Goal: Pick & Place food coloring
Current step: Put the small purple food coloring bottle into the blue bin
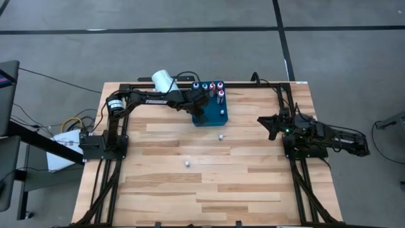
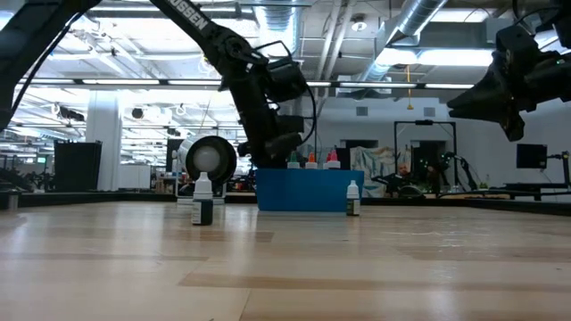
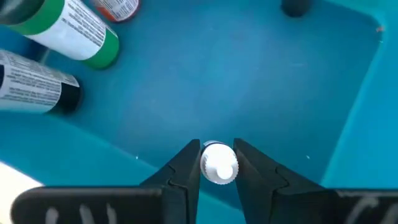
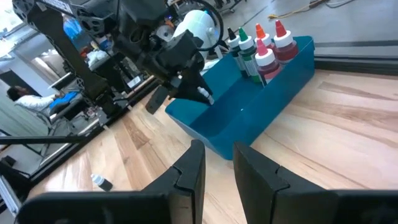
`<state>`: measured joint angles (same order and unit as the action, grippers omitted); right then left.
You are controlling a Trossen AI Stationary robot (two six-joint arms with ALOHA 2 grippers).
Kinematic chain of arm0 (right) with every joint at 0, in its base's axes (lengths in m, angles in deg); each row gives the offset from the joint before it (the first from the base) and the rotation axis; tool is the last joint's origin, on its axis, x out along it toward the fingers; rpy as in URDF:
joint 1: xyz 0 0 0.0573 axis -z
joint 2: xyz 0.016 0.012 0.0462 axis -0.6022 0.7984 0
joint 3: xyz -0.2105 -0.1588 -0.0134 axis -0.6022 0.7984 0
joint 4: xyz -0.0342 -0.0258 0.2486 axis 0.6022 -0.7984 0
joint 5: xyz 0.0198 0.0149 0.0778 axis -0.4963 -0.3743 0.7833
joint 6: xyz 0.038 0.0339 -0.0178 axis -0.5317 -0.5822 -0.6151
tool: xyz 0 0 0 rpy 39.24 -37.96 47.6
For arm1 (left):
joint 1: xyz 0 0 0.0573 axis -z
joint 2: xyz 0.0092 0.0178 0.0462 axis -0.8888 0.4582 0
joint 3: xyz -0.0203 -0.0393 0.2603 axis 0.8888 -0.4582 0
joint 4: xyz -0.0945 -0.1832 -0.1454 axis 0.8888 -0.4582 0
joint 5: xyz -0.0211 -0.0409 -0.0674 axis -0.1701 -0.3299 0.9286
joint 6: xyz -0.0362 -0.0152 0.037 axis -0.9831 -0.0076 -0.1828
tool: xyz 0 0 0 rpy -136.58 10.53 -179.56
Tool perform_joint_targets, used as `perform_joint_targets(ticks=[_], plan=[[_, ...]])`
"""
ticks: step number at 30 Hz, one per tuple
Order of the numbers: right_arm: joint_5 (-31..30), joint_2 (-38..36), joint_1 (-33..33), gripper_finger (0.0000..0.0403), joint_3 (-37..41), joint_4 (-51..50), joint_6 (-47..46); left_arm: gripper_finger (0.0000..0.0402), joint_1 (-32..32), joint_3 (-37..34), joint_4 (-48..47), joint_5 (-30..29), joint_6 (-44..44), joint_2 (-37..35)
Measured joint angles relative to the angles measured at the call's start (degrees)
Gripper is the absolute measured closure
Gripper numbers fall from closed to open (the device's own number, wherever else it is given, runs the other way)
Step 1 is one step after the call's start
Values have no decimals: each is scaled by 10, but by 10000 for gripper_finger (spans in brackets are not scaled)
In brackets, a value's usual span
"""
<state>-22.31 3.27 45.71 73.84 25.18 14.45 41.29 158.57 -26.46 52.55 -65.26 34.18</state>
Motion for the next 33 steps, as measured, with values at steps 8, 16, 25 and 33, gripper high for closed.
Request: perform_joint_targets(ticks=[8, 16, 25, 33], plan=[[-8, 0, 1, 332, 0, 1, -2, 327, -5, -2, 3, 1, 4, 0], [-9, 0, 1, 332, 0, 1, -2, 327, -4, -2, 7, 1, 11, 6], [-10, -1, 1, 332, 0, 0, -2, 312, 1, 0, 17, 27, -2, 43], [-11, -1, 1, 332, 0, 0, -3, 277, 0, -2, 14, 27, -2, 45]])
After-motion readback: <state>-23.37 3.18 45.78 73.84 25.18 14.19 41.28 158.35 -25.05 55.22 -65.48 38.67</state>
